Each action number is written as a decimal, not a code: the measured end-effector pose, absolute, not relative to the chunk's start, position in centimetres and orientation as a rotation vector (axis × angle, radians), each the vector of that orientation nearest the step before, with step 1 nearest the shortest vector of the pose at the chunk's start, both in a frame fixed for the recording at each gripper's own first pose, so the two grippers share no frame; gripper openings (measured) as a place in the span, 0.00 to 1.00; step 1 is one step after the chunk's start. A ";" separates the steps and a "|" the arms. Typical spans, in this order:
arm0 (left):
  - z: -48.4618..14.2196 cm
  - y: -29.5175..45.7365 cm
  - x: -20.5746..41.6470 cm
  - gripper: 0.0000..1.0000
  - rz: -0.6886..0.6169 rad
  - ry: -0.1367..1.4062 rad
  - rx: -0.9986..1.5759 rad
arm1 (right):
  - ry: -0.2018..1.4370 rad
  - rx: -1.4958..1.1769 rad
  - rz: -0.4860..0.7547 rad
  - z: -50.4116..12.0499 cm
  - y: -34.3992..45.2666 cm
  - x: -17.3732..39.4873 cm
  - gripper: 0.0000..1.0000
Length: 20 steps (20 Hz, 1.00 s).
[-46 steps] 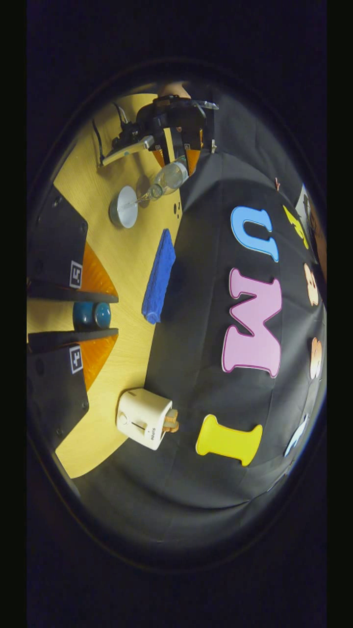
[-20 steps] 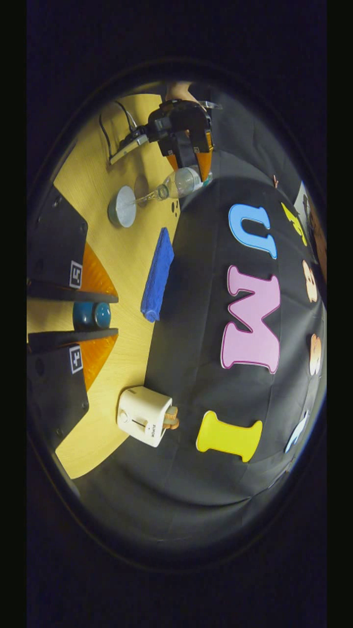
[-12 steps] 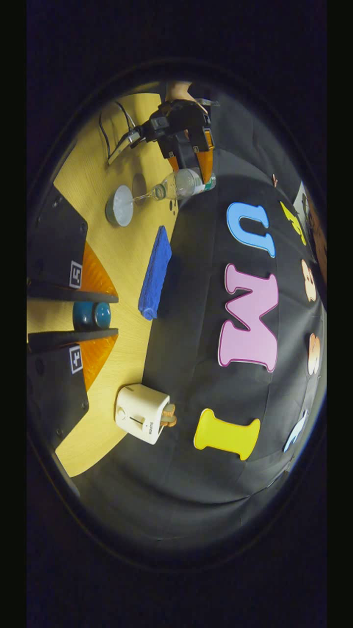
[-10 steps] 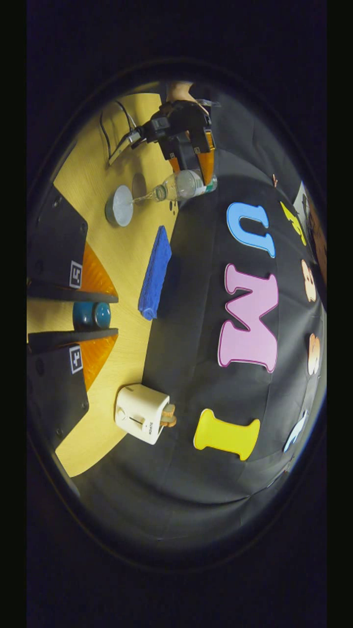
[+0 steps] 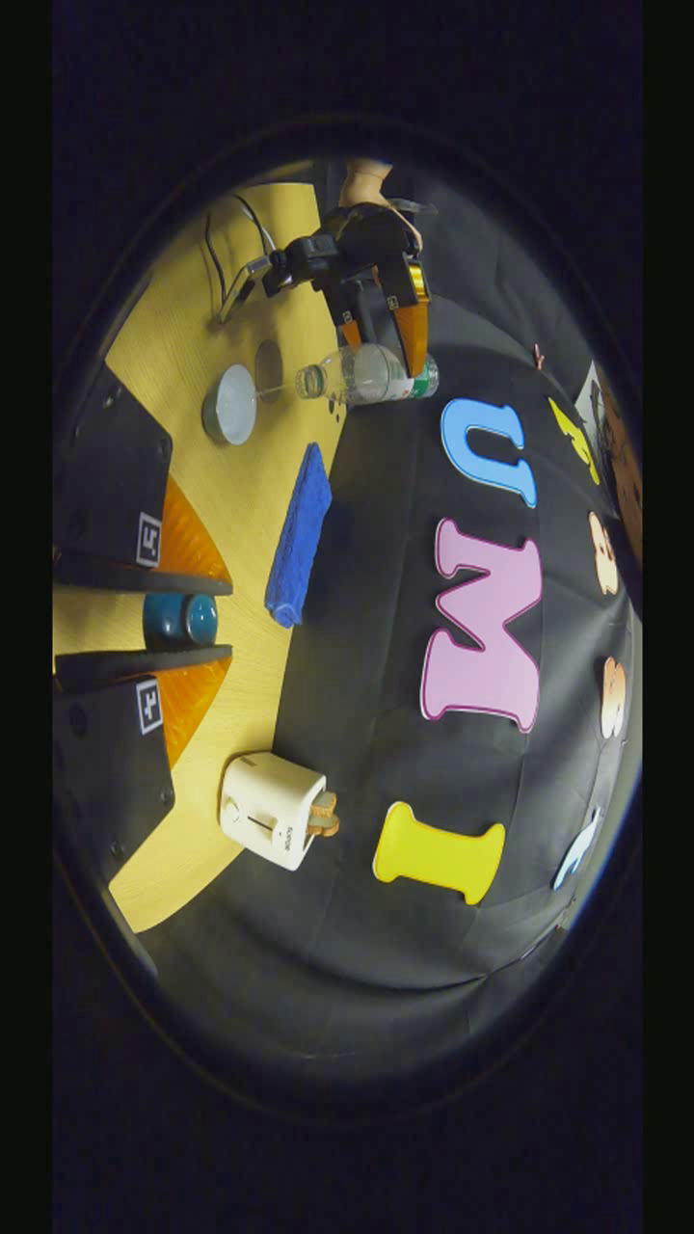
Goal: Open the teacup lid with one hand, grasp the water bottle and pour water into the teacup with the other hand; after pouring, place the water bottle on the coaster and then close the teacup lid.
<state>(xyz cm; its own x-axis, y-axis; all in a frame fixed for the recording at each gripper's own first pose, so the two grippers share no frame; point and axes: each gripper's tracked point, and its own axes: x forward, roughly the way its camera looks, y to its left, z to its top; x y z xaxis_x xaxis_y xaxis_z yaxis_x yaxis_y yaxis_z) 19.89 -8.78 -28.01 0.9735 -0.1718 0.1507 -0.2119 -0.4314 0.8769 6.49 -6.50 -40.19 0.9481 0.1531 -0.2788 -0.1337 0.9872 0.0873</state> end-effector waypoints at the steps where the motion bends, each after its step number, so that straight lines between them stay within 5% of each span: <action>1: -28.1 -8.8 19.9 0.73 0.039 -0.274 2.027 | 0.287 0.068 0.147 -40.1 -6.4 6.4 0.31; 9: -27.9 -9.0 20.2 0.73 0.014 -0.283 2.051 | 0.281 0.069 0.143 -40.0 -6.4 6.2 0.27; 13: -29.3 -7.4 20.4 0.73 0.015 -0.161 1.970 | 0.285 0.060 0.154 -40.2 -6.0 6.3 0.31; 15: -31.5 -5.3 20.3 0.73 -0.007 0.007 1.788 | 0.289 0.065 0.159 -40.3 -5.9 6.3 0.31; 16: -32.9 -4.4 19.8 0.73 -0.022 0.101 1.648 | 0.291 0.069 0.160 -40.3 -5.7 6.4 0.23; 20: -36.6 -4.6 18.4 0.73 -0.086 0.334 1.032 | 0.293 0.068 0.173 -40.3 -4.8 6.9 0.31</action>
